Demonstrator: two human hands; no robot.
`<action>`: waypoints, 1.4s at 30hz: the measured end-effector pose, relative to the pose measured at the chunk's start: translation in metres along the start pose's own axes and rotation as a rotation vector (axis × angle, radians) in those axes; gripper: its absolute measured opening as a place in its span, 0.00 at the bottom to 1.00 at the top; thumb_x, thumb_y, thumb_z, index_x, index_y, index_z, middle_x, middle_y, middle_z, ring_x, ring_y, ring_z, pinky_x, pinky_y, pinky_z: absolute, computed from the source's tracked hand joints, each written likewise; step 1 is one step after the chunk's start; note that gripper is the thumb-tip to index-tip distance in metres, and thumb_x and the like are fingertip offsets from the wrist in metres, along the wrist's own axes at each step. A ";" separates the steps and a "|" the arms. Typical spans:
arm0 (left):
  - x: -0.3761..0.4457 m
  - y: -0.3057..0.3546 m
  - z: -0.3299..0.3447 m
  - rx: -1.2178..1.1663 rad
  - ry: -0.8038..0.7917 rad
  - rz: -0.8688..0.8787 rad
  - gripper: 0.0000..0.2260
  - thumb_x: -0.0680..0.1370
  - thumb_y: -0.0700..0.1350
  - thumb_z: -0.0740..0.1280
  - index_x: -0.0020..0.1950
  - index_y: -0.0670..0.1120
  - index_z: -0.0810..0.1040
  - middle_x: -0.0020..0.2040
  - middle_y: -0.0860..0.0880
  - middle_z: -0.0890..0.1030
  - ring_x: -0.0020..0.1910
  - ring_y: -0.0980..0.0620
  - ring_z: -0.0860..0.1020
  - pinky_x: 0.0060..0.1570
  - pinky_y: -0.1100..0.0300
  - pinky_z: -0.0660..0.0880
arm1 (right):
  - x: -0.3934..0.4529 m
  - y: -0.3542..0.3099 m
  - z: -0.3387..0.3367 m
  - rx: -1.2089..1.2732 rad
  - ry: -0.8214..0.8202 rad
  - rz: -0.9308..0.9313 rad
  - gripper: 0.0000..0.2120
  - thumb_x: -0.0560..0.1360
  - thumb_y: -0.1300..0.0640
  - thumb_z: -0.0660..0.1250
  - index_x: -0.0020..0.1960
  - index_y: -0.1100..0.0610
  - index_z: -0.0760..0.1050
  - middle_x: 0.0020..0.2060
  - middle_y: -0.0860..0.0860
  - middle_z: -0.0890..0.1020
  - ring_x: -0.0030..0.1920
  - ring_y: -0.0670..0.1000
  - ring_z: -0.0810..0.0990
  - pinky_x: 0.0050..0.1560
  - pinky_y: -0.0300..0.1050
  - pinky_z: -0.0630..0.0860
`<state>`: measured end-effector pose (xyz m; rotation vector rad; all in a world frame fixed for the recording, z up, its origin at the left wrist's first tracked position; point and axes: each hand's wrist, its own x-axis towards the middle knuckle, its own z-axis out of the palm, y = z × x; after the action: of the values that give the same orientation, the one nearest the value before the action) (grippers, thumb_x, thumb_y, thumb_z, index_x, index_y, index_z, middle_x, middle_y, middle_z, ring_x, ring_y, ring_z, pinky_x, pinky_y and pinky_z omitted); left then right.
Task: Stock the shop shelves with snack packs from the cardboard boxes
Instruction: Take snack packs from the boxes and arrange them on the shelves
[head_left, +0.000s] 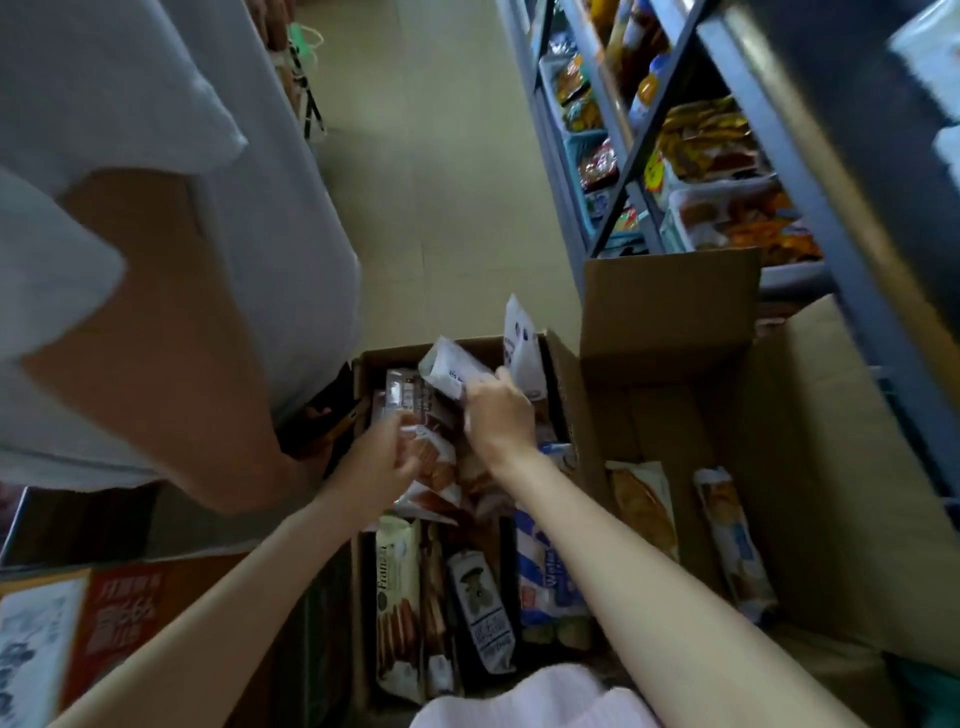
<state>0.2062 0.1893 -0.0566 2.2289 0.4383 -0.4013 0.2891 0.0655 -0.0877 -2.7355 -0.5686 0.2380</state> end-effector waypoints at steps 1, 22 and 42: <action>0.001 0.016 -0.008 -0.024 0.060 0.065 0.17 0.75 0.35 0.64 0.63 0.43 0.69 0.53 0.47 0.76 0.52 0.50 0.76 0.51 0.57 0.75 | 0.000 0.001 -0.029 -0.020 0.058 -0.026 0.11 0.77 0.66 0.58 0.54 0.61 0.77 0.52 0.56 0.80 0.60 0.56 0.72 0.50 0.48 0.71; -0.201 0.404 -0.012 -0.171 -0.450 1.113 0.04 0.75 0.43 0.69 0.45 0.44 0.81 0.43 0.47 0.83 0.42 0.52 0.80 0.48 0.58 0.76 | -0.328 0.035 -0.474 -0.212 0.895 0.339 0.04 0.72 0.59 0.70 0.43 0.56 0.84 0.40 0.54 0.85 0.50 0.55 0.76 0.51 0.47 0.72; -0.375 0.638 0.010 -0.808 -0.252 1.679 0.04 0.78 0.41 0.64 0.48 0.46 0.79 0.44 0.53 0.81 0.42 0.63 0.78 0.43 0.70 0.74 | -0.528 0.090 -0.638 0.206 1.424 0.179 0.11 0.71 0.66 0.70 0.49 0.55 0.73 0.46 0.51 0.81 0.41 0.43 0.80 0.46 0.38 0.77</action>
<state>0.1492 -0.2754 0.5174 1.0967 -1.1748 0.3668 -0.0114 -0.4151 0.5227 -2.0171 0.1210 -1.3826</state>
